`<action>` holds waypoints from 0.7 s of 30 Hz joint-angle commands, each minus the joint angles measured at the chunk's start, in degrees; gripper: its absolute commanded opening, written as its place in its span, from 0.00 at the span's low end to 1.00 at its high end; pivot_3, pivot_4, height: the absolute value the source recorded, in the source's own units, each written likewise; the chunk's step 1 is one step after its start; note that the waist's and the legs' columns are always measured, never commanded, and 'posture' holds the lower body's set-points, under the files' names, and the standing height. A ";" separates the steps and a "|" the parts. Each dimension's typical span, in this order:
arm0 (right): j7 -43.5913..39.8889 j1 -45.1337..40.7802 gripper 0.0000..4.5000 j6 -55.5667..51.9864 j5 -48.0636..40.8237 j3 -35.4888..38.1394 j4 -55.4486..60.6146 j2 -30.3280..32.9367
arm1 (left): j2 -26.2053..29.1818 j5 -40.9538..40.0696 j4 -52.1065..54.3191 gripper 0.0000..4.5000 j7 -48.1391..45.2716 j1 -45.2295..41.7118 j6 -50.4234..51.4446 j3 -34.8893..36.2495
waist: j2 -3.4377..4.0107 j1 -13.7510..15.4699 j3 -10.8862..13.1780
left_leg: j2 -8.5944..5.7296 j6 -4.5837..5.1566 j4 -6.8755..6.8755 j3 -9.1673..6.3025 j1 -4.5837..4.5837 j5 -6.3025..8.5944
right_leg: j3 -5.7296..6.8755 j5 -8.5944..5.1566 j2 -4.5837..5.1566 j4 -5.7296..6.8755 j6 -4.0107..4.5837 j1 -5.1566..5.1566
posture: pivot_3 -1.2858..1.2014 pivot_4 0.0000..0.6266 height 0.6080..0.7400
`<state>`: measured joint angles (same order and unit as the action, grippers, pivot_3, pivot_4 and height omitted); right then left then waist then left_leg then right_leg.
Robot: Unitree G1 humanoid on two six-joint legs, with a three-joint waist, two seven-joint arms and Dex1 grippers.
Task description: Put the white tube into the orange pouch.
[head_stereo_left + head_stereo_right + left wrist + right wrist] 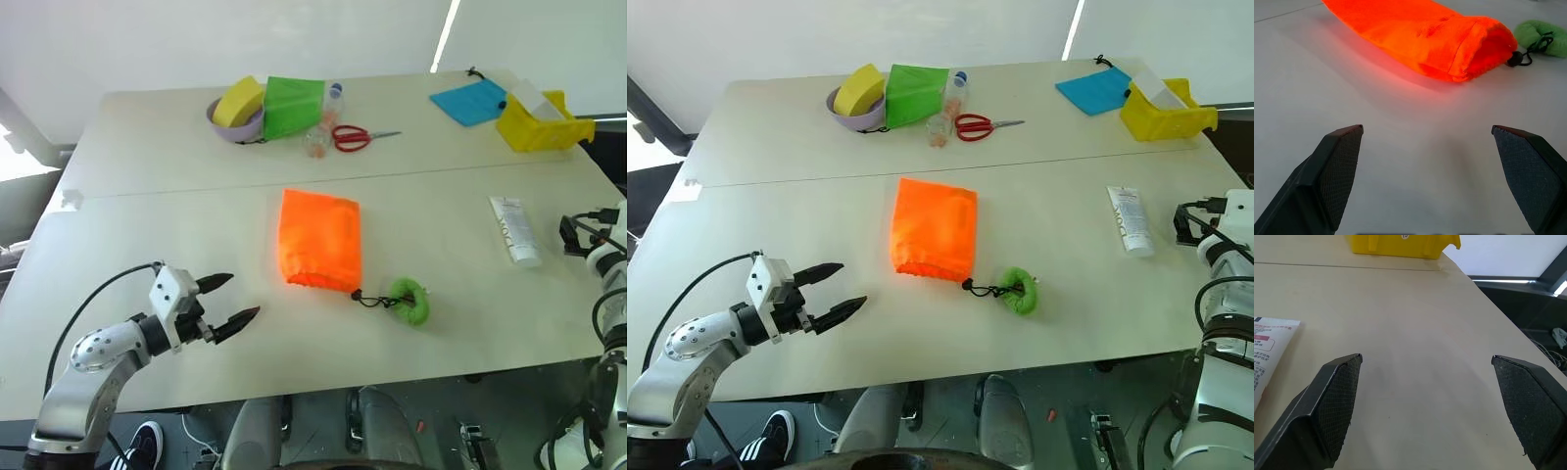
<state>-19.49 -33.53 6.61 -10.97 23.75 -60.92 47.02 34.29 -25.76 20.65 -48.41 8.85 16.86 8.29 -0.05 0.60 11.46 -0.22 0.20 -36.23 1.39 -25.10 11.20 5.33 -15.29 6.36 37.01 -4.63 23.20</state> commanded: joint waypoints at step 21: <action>-1.09 0.90 0.98 1.77 -1.72 1.23 3.19 -0.42 | -1.76 -0.13 -2.19 1.00 -0.35 -1.76 -5.65 0.92 | 0.00 0.05 0.00 | 0.00 0.03 -0.02 0.04 0.00 0.01 | -0.03 0.02 -0.01 0.01 -0.02 0.00 | 0.52 0.24 1.00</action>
<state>-20.29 -32.73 6.70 -11.59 23.72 -60.52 46.36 32.87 -24.48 17.55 -48.51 7.15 12.01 8.30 -0.05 0.65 11.46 -0.22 0.23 -36.25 1.43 -25.10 11.21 5.30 -15.26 6.35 37.02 -4.66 23.20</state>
